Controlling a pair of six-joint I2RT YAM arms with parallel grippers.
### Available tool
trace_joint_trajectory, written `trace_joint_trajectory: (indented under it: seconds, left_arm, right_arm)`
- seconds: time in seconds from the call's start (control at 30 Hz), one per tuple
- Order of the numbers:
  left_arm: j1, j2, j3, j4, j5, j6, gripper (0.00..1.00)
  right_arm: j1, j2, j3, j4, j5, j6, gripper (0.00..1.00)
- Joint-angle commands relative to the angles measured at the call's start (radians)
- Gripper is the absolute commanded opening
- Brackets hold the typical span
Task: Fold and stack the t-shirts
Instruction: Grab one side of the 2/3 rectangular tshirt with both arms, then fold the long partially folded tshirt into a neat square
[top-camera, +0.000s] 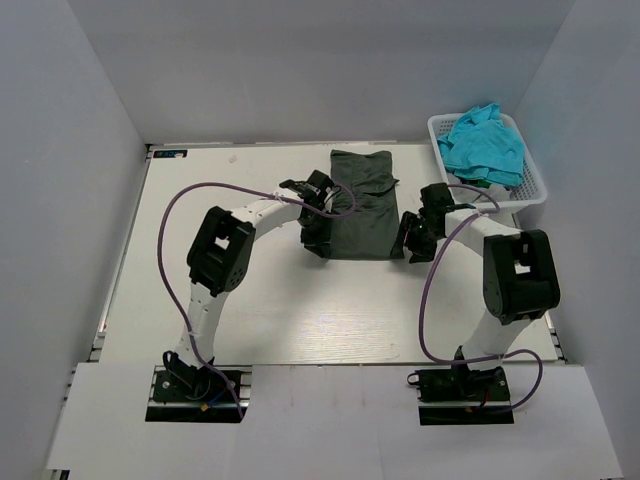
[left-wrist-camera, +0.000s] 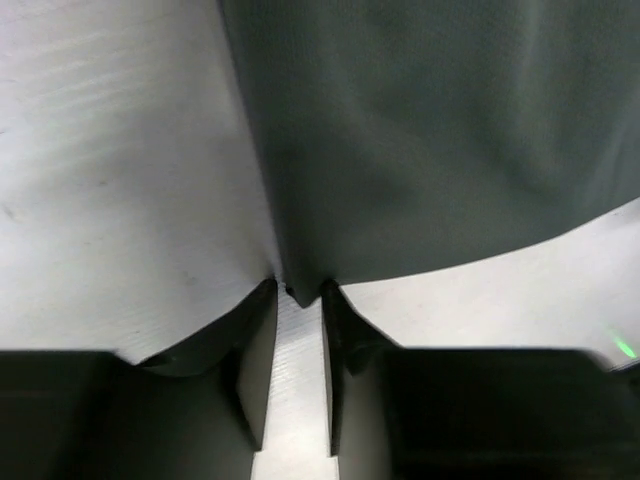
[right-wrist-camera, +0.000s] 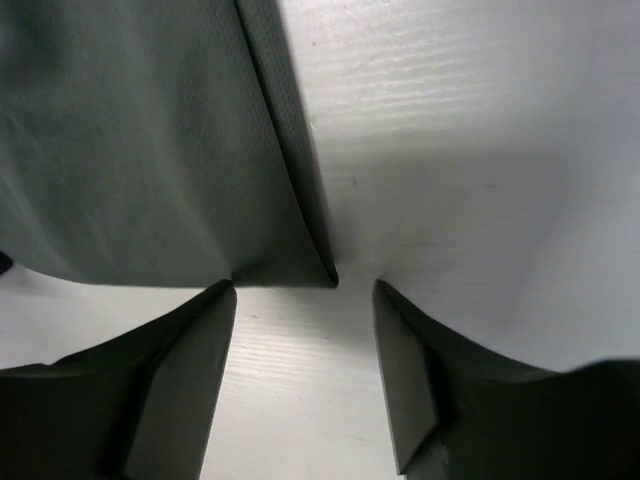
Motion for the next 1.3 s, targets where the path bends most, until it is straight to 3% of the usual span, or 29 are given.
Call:
trace_joint_trajectory:
  seconds: [0.0, 0.07, 0.2, 0.23, 0.27, 0.37, 0.53, 0.73, 0.83, 1.1, 1.27]
  left_arm:
    - [-0.006, 0.021, -0.017, 0.027, 0.016, 0.004, 0.28]
    - [-0.006, 0.021, -0.031, 0.036, 0.027, -0.005, 0.28]
    - [-0.006, 0.021, -0.041, 0.047, 0.039, -0.014, 0.0]
    - [-0.006, 0.021, -0.041, 0.056, 0.039, -0.014, 0.0]
    - [-0.006, 0.021, -0.041, 0.056, 0.048, -0.014, 0.0]
    - [-0.006, -0.002, -0.029, 0.027, 0.048, -0.014, 0.0]
    - [-0.006, -0.178, -0.194, -0.06, 0.059, -0.033, 0.0]
    - [-0.045, -0.399, -0.363, -0.17, 0.123, -0.033, 0.0]
    - [-0.056, -0.467, -0.4, -0.253, 0.168, -0.042, 0.0]
    - [-0.076, -0.563, -0.226, -0.497, 0.229, -0.062, 0.0]
    - [-0.063, -0.527, -0.089, -0.569, 0.195, -0.062, 0.0]
  right_arm:
    - [0.007, 0.042, -0.027, 0.039, -0.055, 0.005, 0.62]
    - [0.005, 0.054, -0.023, 0.045, -0.075, 0.009, 0.47]
    - [0.005, 0.065, -0.02, 0.075, -0.098, 0.018, 0.25]
    - [0.004, 0.065, -0.02, 0.078, -0.107, 0.017, 0.19]
    - [0.005, 0.065, -0.013, 0.069, -0.111, 0.018, 0.0]
    - [0.008, 0.033, -0.008, 0.026, -0.112, 0.006, 0.0]
    - [0.01, -0.118, -0.094, -0.128, -0.141, -0.031, 0.0]
    - [0.048, -0.356, -0.278, -0.278, -0.369, -0.046, 0.0]
    - [0.083, -0.466, -0.297, -0.393, -0.399, -0.043, 0.0]
    - [0.119, -0.629, -0.137, -0.646, -0.43, -0.034, 0.0]
    - [0.105, -0.595, -0.068, -0.619, -0.462, 0.015, 0.0]
